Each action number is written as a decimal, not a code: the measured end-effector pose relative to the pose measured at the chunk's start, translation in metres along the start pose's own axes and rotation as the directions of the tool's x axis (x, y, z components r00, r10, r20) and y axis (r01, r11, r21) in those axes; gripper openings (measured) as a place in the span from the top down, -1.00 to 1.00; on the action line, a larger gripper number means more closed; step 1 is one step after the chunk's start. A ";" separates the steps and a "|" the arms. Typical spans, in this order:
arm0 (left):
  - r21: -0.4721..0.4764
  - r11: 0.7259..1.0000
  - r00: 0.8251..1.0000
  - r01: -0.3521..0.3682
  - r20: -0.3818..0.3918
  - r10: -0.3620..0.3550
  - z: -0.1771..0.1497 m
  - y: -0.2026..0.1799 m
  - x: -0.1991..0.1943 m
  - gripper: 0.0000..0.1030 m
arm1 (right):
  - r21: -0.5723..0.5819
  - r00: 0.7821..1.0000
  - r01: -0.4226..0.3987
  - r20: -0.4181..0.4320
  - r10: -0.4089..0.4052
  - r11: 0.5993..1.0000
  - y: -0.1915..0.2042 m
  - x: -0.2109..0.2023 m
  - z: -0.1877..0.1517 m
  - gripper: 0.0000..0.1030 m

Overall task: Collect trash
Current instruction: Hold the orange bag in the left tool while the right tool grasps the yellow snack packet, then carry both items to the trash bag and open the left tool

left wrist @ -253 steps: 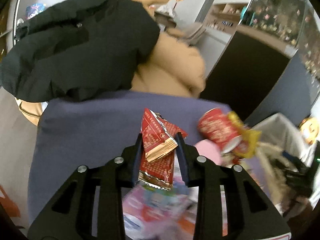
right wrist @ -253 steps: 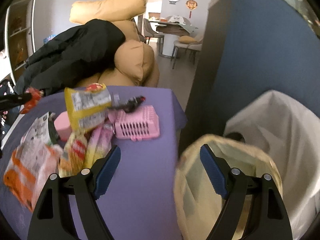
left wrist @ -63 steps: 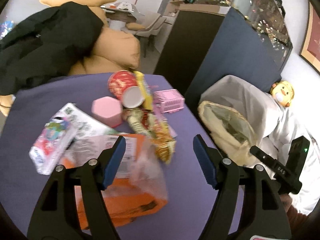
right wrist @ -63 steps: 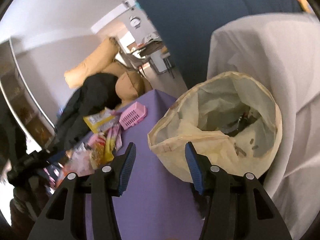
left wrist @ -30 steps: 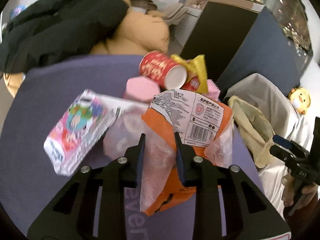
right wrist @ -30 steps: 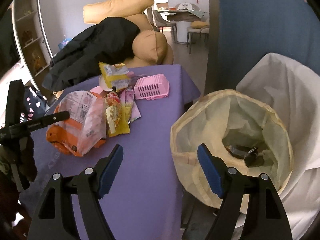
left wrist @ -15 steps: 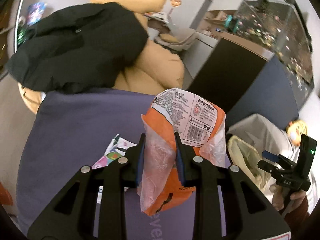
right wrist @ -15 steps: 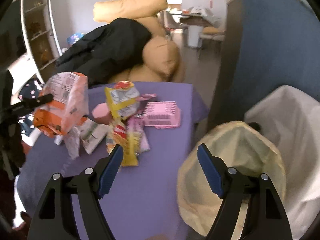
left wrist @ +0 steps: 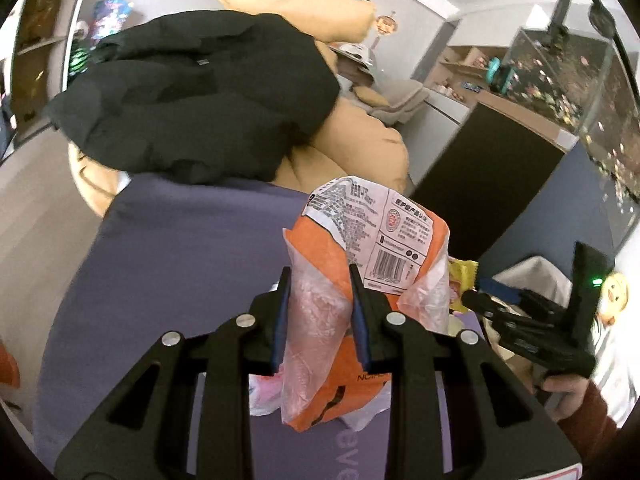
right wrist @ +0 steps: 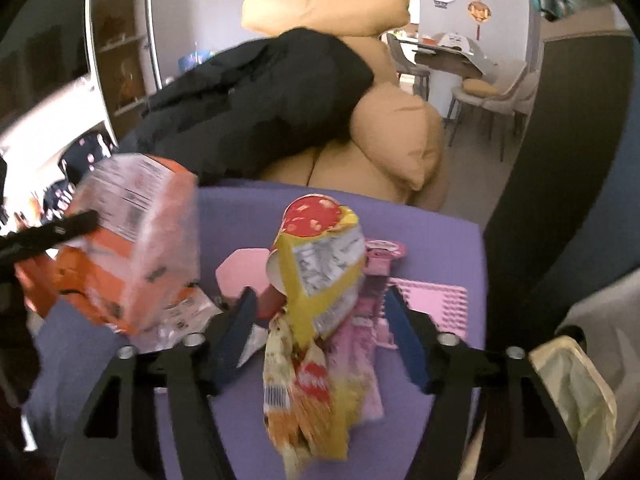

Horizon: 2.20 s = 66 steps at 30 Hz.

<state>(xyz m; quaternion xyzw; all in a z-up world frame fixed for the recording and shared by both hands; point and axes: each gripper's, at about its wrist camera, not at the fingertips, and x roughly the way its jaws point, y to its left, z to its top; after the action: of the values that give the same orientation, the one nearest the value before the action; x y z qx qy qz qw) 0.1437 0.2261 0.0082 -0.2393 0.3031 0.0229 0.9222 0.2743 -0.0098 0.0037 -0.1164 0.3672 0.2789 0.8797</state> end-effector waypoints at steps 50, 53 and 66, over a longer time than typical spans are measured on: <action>0.126 0.977 0.975 0.171 -0.167 -0.149 -0.044 -0.096 0.009 0.51 | 0.158 0.979 0.045 0.190 -0.075 0.986 -0.096 -0.160 -0.050 0.82; 0.167 0.966 0.976 0.195 -0.134 -0.174 -0.034 -0.122 0.003 0.51 | 0.168 0.969 0.079 0.217 -0.115 0.983 -0.111 -0.179 -0.055 0.82; 0.325 0.870 0.926 0.371 -0.200 -0.320 -0.037 -0.284 0.055 0.51 | 0.305 0.894 0.264 0.279 -0.351 0.915 -0.202 -0.258 -0.105 0.82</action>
<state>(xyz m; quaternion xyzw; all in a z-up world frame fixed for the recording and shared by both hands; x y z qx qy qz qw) 0.2217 -0.0474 0.0721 -0.1193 0.3182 -0.2150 0.9156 0.1811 -0.3221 0.1134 -0.0094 0.2258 0.0999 0.9690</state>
